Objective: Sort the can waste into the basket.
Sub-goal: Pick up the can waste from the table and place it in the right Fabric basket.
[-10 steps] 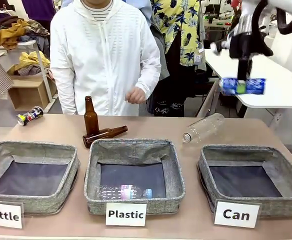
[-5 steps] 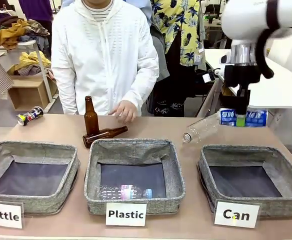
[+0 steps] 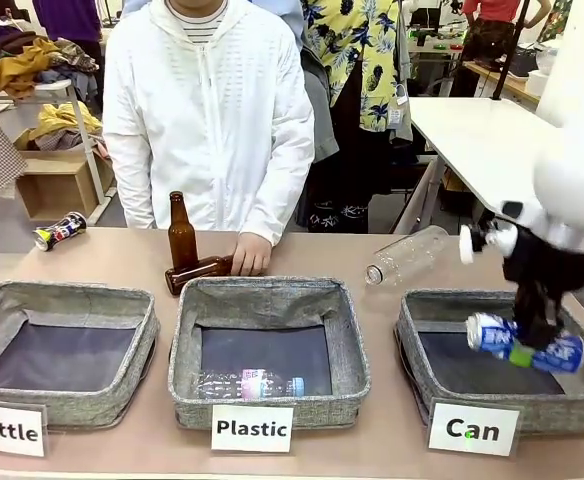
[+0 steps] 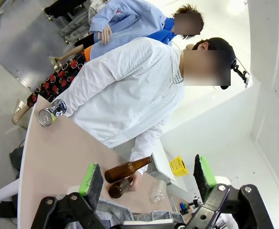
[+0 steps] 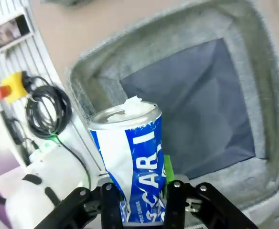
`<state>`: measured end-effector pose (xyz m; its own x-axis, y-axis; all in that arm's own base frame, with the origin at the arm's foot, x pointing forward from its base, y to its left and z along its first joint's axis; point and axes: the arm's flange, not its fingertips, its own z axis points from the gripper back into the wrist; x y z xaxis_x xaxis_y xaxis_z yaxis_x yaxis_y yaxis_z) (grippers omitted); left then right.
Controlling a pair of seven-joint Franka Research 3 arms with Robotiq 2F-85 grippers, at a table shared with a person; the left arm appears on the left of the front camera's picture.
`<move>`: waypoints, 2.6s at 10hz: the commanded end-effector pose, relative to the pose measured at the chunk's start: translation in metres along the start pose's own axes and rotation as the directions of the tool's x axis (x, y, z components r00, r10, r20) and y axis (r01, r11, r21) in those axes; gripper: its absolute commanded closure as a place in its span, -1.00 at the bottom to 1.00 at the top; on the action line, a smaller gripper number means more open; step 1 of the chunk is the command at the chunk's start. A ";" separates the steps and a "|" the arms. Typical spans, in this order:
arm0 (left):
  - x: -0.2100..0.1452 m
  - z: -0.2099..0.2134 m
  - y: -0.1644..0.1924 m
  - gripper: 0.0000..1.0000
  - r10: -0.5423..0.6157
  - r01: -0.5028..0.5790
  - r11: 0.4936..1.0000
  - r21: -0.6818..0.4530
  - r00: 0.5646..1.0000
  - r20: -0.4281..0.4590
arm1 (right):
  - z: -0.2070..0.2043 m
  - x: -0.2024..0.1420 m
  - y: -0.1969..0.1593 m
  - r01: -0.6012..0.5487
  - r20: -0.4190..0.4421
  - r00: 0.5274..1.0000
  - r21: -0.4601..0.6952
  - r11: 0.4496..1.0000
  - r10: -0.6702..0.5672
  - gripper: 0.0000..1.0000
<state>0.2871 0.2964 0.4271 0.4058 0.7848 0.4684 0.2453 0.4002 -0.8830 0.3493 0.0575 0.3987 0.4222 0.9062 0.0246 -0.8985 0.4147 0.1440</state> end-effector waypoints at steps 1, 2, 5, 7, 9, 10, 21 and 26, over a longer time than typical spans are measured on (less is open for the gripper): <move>-0.001 0.001 0.000 -1.00 -0.012 0.012 1.000 0.002 1.000 0.003 | 0.006 0.000 -0.009 -0.061 0.029 0.998 -0.064 0.996 0.063 0.26; -0.001 0.001 0.000 -1.00 -0.012 0.012 1.000 0.002 1.000 0.003 | 0.006 0.000 -0.012 -0.094 0.025 0.995 -0.143 0.985 0.099 0.26; -0.001 0.001 0.000 -1.00 -0.012 0.012 1.000 0.002 1.000 0.003 | 0.004 -0.002 -0.024 -0.133 0.031 0.990 -0.161 0.978 0.139 0.26; -0.001 0.001 0.000 -1.00 -0.012 0.012 1.000 0.002 1.000 0.003 | 0.003 -0.003 -0.027 -0.139 0.018 0.989 -0.166 0.976 0.144 -0.96; -0.001 0.001 0.000 -1.00 -0.012 0.012 1.000 0.002 1.000 0.003 | 0.004 -0.002 -0.029 -0.125 0.032 0.991 -0.164 0.978 0.132 -1.00; -0.001 0.001 0.000 -1.00 -0.012 0.012 1.000 0.002 1.000 0.003 | 0.006 -0.002 -0.031 -0.116 0.044 0.991 -0.159 0.980 0.125 -1.00; 0.086 0.081 -0.053 -1.00 0.190 -0.144 0.962 -0.231 0.963 0.190 | 0.039 -0.048 -0.077 -0.137 0.370 -0.283 0.898 0.419 -0.885 -1.00; 0.124 0.116 -0.041 -1.00 0.216 -0.147 0.964 -0.220 0.916 0.339 | 0.064 -0.025 -0.060 0.241 0.541 0.480 0.675 0.697 -0.690 -1.00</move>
<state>0.2215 0.4309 0.5142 0.1288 0.9658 0.2251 0.3617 0.1656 -0.9175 0.4012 0.0138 0.4505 0.8914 0.1054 0.4407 -0.4393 0.4397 0.7834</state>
